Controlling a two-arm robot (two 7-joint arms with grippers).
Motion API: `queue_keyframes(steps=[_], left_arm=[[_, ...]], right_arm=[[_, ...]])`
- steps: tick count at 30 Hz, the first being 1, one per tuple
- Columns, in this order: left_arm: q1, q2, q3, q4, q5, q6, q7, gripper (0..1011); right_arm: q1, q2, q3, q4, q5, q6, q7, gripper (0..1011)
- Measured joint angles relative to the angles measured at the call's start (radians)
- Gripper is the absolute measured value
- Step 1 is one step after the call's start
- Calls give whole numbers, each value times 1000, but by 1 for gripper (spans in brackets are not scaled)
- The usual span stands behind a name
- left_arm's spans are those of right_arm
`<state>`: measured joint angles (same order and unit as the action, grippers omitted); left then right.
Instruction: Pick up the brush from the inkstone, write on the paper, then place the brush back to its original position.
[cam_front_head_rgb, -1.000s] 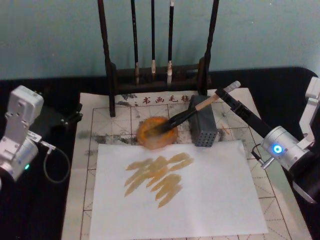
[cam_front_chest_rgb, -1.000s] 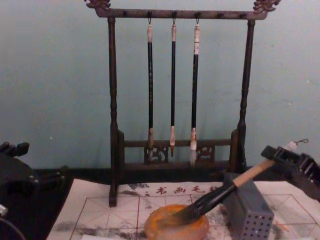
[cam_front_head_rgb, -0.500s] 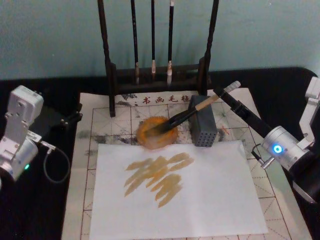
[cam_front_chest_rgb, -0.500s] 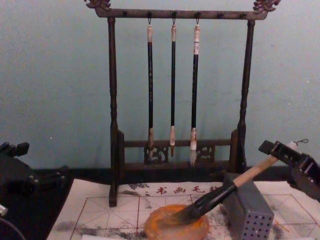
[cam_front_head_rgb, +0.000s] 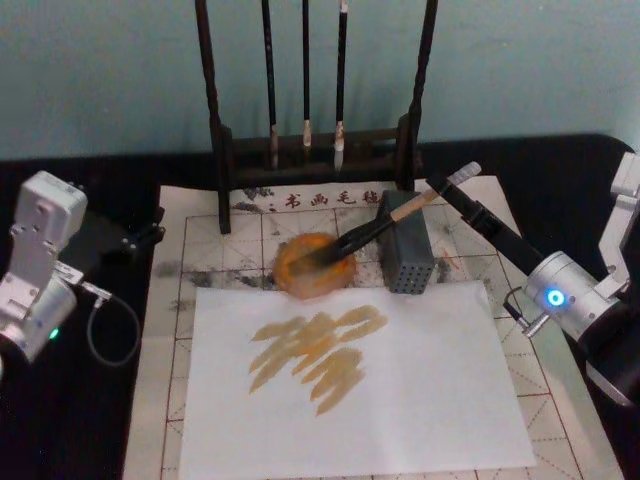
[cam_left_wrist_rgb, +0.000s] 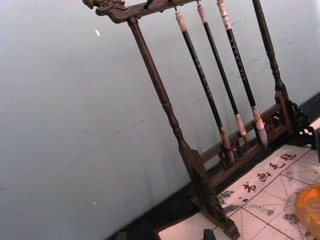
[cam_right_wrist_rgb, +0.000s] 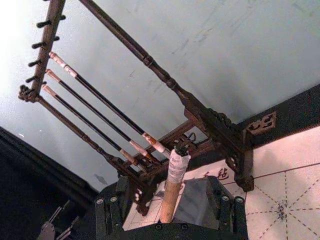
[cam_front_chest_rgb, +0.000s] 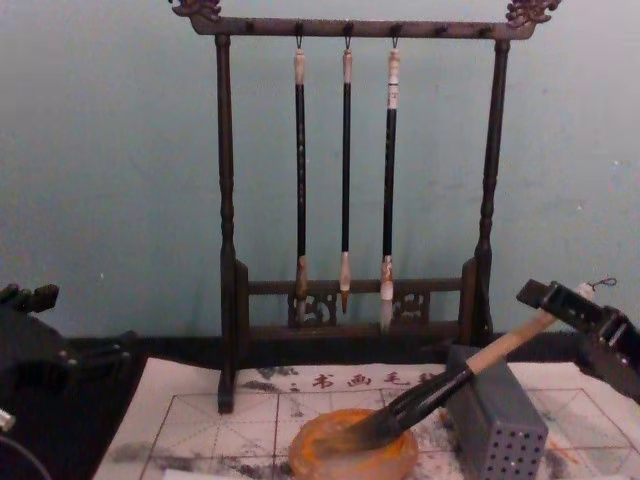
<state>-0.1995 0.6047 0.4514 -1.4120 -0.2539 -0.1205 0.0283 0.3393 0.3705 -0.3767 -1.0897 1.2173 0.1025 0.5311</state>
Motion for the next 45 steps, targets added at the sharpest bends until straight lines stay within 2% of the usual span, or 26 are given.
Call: queue_keyframes(steps=[5, 11, 15, 16, 18, 22, 25, 30, 31, 33, 37, 42, 45], left_arm=[[0, 0, 0, 0, 0, 0, 0, 1001], [0, 0, 0, 0, 0, 0, 0, 1001], [0, 0, 0, 0, 0, 0, 0, 1001], [0, 0, 0, 0, 0, 0, 0, 1001], [0, 0, 0, 0, 0, 0, 0, 1001], [0, 0, 0, 0, 0, 0, 0, 1001], [0, 0, 0, 0, 0, 0, 0, 1001], [0, 0, 0, 0, 0, 0, 0, 1001], [0, 0, 0, 0, 0, 0, 0, 1001], [0, 0, 0, 0, 0, 0, 0, 1001], [0, 0, 0, 0, 0, 0, 0, 1001], [0, 0, 0, 0, 0, 0, 0, 1001], [0, 0, 0, 0, 0, 0, 0, 1001]], right_arm=[[-5, 13, -7, -14, -13, -1, -3, 1000], [-28, 52, -18, -53, -44, -2, -17, 1000], [-53, 88, -24, -93, -94, -23, -40, 1000], [-53, 88, -24, -93, -94, -23, -40, 1000], [-69, 114, -32, -118, -143, -39, -60, 1000], [-79, 133, -37, -136, -192, -57, -87, 1000], [-84, 141, -37, -145, -247, -83, -130, 1000], [-78, 122, -28, -135, -307, -129, -196, 1000], [-78, 122, -28, -135, -307, -129, -196, 1000], [-69, 105, -28, -120, -340, -156, -224, 1000], [-52, 73, -41, -87, -408, -209, -269, 1000], [-21, 22, -68, -24, -515, -278, -336, 1000], [-14, 8, -71, -6, -540, -295, -349, 1000]])
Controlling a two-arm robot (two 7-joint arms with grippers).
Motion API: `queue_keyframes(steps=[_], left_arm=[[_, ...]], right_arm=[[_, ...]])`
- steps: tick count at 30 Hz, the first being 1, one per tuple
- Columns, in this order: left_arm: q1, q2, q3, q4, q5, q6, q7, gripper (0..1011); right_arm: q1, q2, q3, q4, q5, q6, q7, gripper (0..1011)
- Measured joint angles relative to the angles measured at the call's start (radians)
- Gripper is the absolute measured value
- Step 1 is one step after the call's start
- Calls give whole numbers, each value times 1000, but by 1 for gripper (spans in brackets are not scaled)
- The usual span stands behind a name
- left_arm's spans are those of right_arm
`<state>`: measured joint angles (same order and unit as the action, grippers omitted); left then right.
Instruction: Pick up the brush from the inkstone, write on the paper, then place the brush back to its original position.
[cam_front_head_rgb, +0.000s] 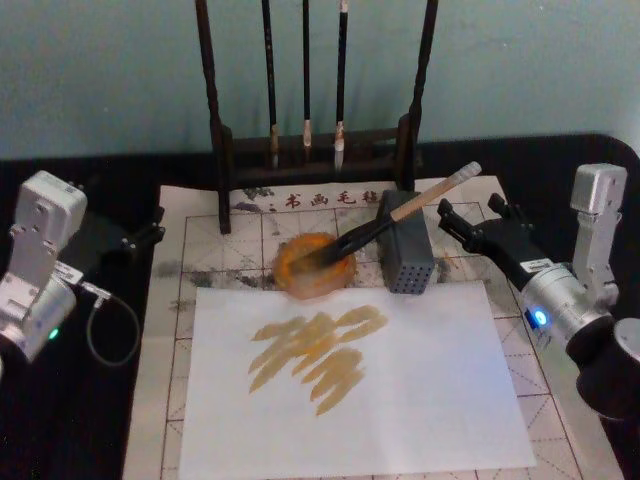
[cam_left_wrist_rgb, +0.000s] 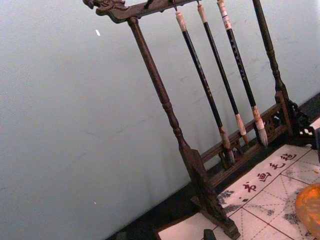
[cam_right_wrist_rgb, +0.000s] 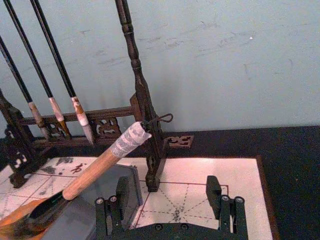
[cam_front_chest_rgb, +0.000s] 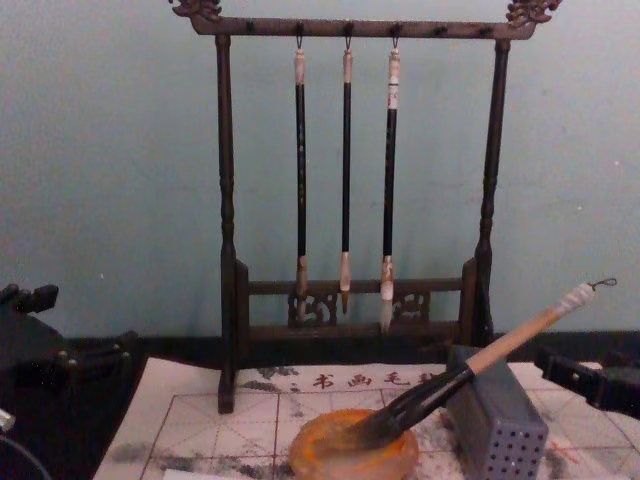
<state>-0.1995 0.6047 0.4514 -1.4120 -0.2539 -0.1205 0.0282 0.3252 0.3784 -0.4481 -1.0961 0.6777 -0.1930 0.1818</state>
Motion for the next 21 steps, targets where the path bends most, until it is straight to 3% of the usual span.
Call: queue_keyframes(steps=[7, 21], left_arm=[[0, 0, 0, 0, 0, 0, 0, 1001], [0, 0, 0, 0, 0, 0, 0, 1001]], right_arm=[[7, -28, 13, 26, -28, -25, -23, 1000], [8, -26, 9, 26, -29, -26, -23, 1000]])
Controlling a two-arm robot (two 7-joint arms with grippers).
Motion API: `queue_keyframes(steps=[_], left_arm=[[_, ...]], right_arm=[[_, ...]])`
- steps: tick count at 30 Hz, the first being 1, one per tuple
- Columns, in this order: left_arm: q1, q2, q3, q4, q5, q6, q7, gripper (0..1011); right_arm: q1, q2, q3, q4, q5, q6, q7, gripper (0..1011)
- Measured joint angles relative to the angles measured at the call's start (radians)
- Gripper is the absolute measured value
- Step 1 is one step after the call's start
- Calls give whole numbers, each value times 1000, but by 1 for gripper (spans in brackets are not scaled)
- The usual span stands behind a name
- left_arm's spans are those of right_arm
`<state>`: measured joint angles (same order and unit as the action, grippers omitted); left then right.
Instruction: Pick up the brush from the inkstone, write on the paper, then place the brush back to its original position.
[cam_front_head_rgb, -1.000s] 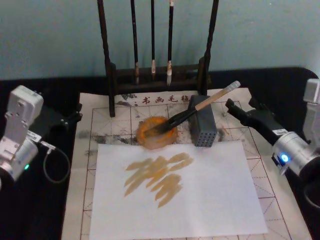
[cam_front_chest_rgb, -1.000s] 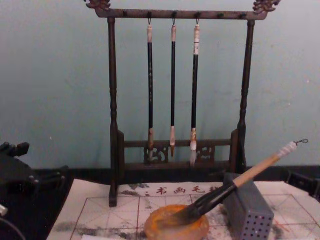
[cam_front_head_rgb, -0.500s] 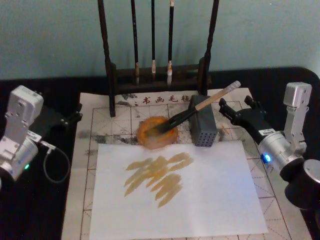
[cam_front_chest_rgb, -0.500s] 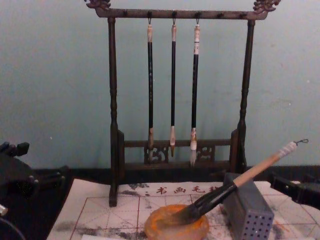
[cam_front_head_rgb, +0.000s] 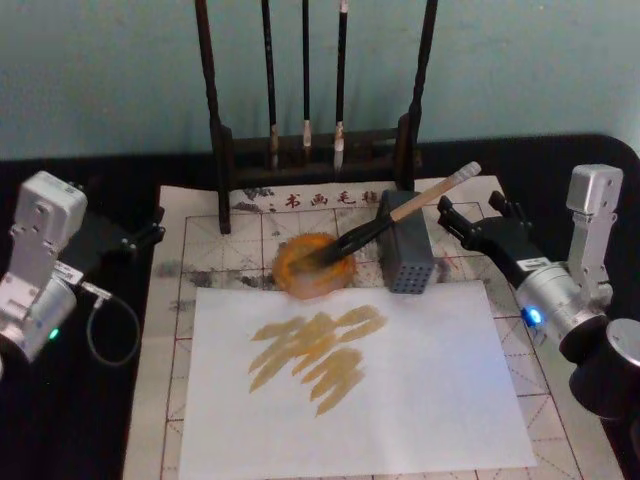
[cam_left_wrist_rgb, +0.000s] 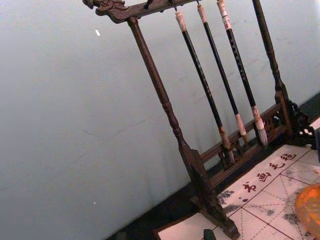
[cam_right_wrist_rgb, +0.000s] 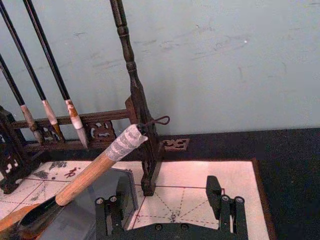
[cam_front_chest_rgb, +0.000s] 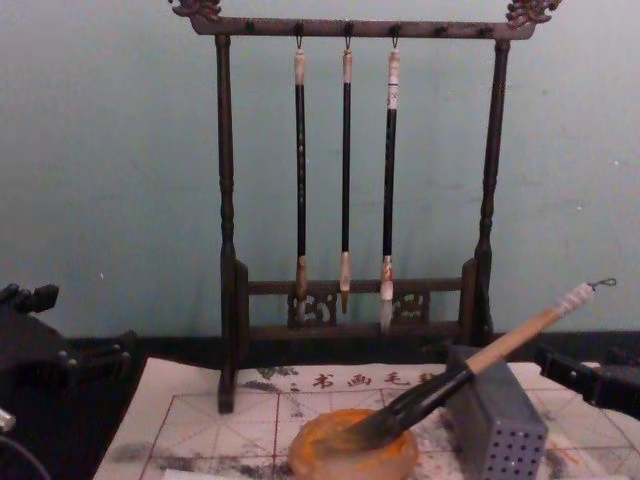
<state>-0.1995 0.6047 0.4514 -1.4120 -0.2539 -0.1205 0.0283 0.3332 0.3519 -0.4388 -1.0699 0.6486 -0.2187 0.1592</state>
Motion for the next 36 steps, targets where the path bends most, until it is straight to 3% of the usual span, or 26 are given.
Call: queue_keyframes(steps=[36], left_arm=[[0, 0, 0, 0, 0, 0, 0, 1001]], right_arm=[[0, 1, -2, -1, 0, 1, 2, 1000]])
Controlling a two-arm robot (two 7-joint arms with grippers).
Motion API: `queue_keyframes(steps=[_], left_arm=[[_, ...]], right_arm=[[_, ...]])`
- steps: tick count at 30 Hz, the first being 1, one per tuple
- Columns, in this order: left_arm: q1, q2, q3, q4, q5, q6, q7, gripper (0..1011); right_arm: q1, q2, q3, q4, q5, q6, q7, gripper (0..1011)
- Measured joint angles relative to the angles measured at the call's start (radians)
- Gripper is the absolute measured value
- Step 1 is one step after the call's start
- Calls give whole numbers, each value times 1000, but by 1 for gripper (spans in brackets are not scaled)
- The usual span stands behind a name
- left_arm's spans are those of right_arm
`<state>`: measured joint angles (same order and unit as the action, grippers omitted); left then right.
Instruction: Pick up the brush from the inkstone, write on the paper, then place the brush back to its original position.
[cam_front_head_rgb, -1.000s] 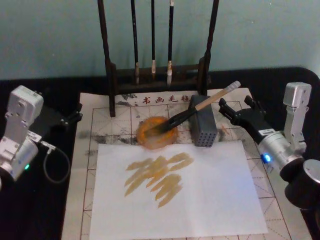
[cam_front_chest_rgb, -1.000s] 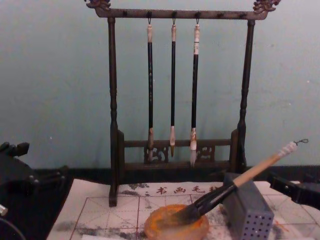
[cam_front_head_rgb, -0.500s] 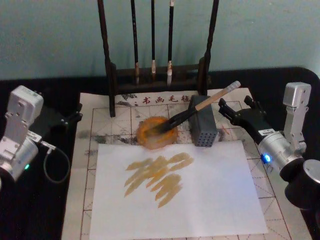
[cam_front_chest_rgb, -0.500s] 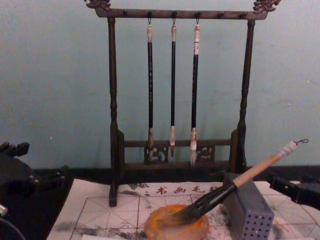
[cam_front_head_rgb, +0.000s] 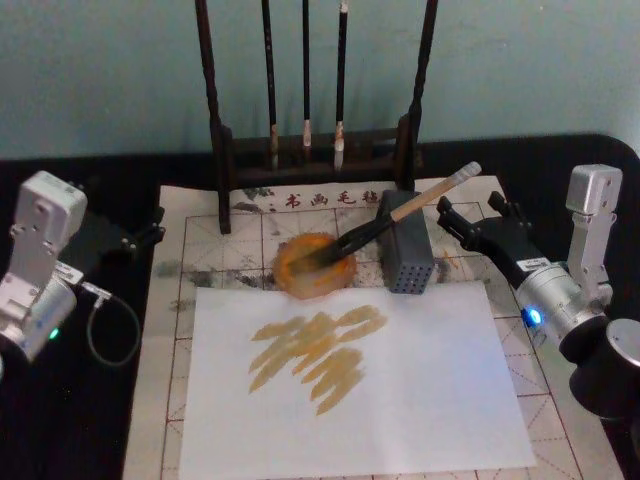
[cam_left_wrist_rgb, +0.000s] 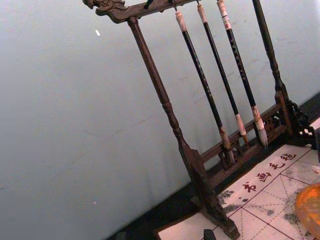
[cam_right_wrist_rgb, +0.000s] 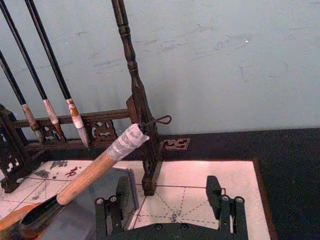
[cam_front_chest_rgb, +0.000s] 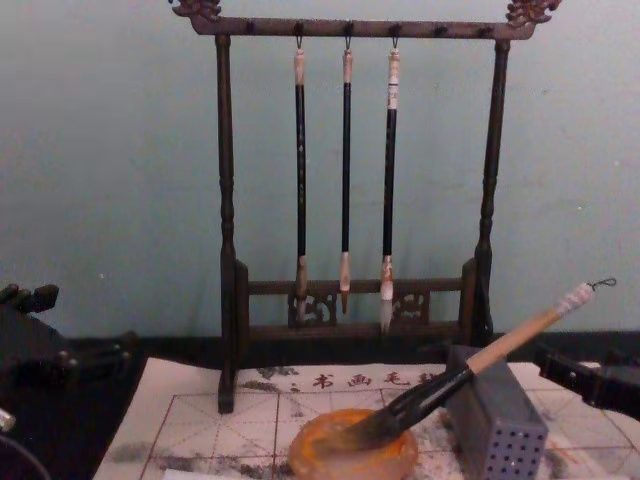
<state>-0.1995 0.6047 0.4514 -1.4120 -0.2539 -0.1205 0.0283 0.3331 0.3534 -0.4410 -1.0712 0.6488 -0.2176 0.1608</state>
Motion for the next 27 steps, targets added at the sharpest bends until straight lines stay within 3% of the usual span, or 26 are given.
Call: queue_keyframes(steps=[27], left_arm=[[0, 0, 0, 0, 0, 0, 0, 1001]], right_arm=[[0, 0, 0, 0, 0, 0, 0, 1000]])
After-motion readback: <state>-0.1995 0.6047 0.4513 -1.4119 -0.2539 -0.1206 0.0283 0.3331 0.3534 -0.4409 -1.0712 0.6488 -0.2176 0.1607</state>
